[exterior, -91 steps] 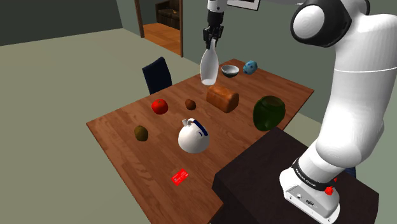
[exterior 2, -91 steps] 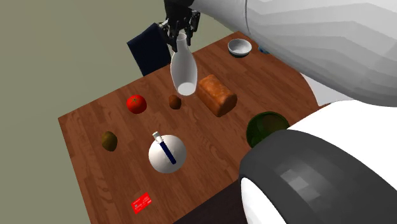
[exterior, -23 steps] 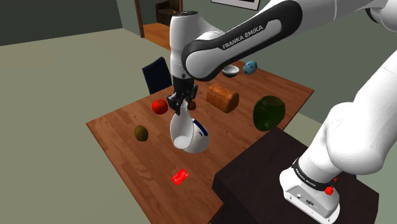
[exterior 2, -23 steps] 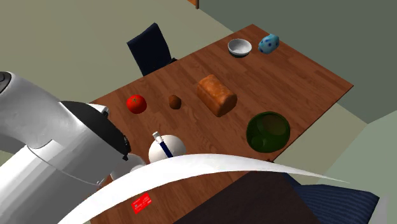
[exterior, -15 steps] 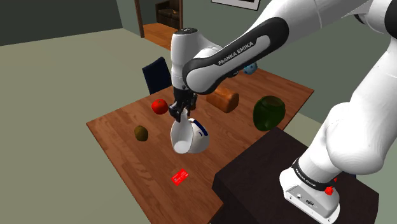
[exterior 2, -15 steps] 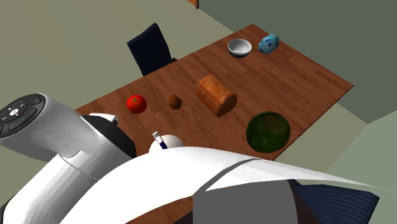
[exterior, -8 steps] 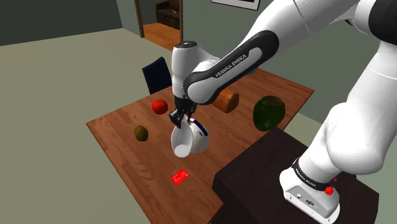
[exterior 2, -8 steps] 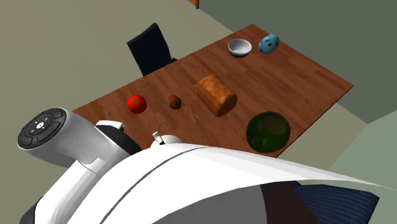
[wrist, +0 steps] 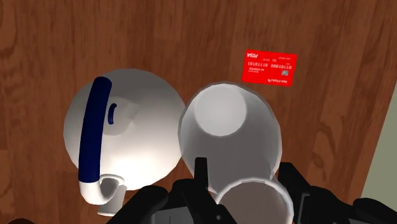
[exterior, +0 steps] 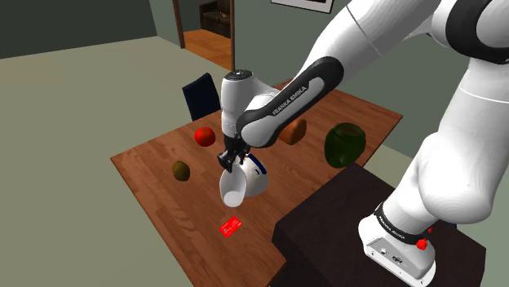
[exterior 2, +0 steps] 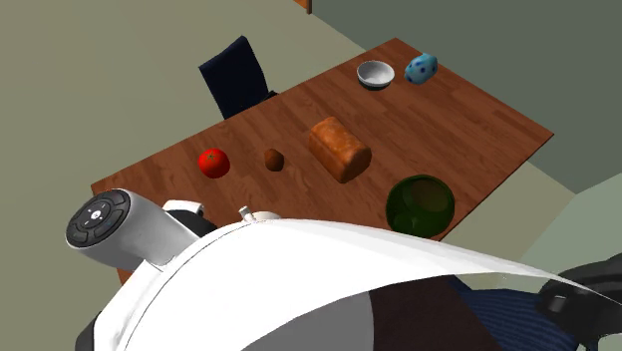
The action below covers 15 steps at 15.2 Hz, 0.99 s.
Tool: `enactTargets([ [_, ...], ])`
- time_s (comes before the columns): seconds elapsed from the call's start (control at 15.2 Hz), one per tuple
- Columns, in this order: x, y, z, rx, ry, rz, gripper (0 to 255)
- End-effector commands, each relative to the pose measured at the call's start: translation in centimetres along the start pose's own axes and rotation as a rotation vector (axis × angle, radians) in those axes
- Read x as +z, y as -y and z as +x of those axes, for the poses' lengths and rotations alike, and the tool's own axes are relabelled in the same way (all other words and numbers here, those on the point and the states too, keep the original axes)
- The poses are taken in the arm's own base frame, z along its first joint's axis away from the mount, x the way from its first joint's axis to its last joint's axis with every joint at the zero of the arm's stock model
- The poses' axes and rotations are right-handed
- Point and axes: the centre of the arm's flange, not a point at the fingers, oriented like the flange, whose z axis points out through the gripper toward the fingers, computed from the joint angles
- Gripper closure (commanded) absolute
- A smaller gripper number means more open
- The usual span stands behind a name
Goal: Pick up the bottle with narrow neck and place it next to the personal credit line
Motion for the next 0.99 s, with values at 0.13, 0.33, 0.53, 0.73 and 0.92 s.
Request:
enactTargets([
  [0.13, 2.1, 0.0, 0.0, 0.0, -0.001, 0.0, 255],
  [0.33, 2.9, -0.1, 0.0, 0.0, -0.001, 0.0, 255],
  [0.53, 2.9, -0.1, 0.0, 0.0, -0.001, 0.0, 255],
  [0.73, 2.9, -0.1, 0.0, 0.0, -0.001, 0.0, 255],
  [0.92, 2.9, -0.1, 0.0, 0.0, -0.001, 0.0, 0],
])
